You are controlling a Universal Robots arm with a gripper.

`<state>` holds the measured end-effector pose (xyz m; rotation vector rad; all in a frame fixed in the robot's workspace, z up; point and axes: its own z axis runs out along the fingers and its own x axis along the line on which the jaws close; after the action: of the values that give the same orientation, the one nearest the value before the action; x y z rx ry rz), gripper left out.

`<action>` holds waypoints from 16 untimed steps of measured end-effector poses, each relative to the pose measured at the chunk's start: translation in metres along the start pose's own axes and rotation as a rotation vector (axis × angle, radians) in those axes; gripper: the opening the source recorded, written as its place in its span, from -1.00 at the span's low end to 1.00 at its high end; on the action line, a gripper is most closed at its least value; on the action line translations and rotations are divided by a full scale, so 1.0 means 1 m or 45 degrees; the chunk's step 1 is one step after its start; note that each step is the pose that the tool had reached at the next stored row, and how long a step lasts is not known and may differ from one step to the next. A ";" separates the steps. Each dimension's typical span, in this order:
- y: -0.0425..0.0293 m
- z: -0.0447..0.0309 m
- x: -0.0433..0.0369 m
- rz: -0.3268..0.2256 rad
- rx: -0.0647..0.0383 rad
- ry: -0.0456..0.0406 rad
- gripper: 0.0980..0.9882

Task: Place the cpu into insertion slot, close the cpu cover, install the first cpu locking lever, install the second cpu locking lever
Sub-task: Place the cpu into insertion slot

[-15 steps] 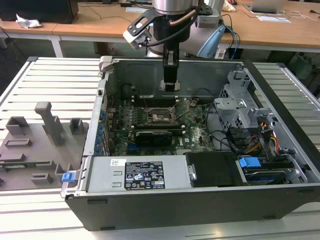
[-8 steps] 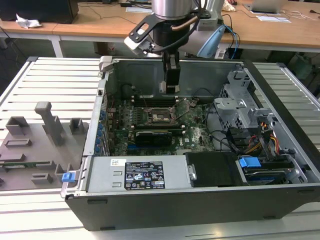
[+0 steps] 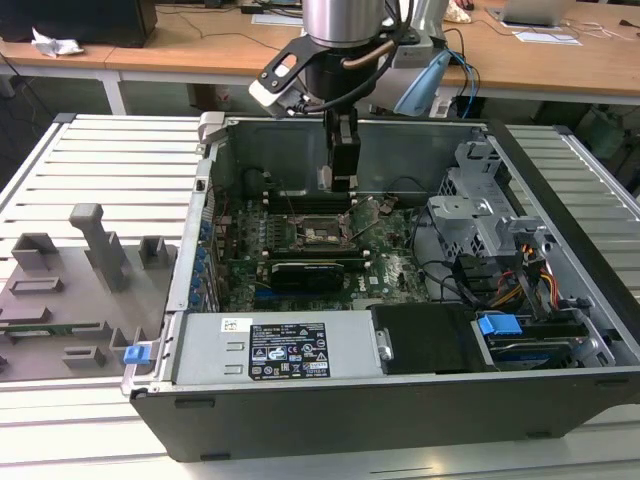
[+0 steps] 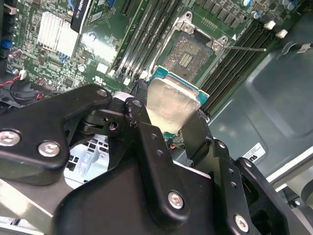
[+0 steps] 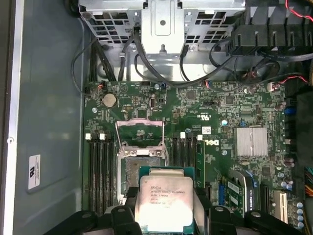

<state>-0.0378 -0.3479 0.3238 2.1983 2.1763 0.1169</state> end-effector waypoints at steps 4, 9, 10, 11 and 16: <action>-0.0006 0.0058 -0.0001 -0.028 0.001 0.002 -0.03; -0.0011 0.0123 -0.0002 -0.154 0.003 0.013 -0.03; -0.0013 0.0144 0.0002 -0.147 0.003 0.012 -0.03; -0.0014 0.0156 0.0004 -0.139 0.003 0.011 -0.03; -0.0018 0.0200 0.0008 -0.116 0.003 0.009 -0.03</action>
<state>-0.0378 -0.3467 0.3037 2.0989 2.2765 0.1192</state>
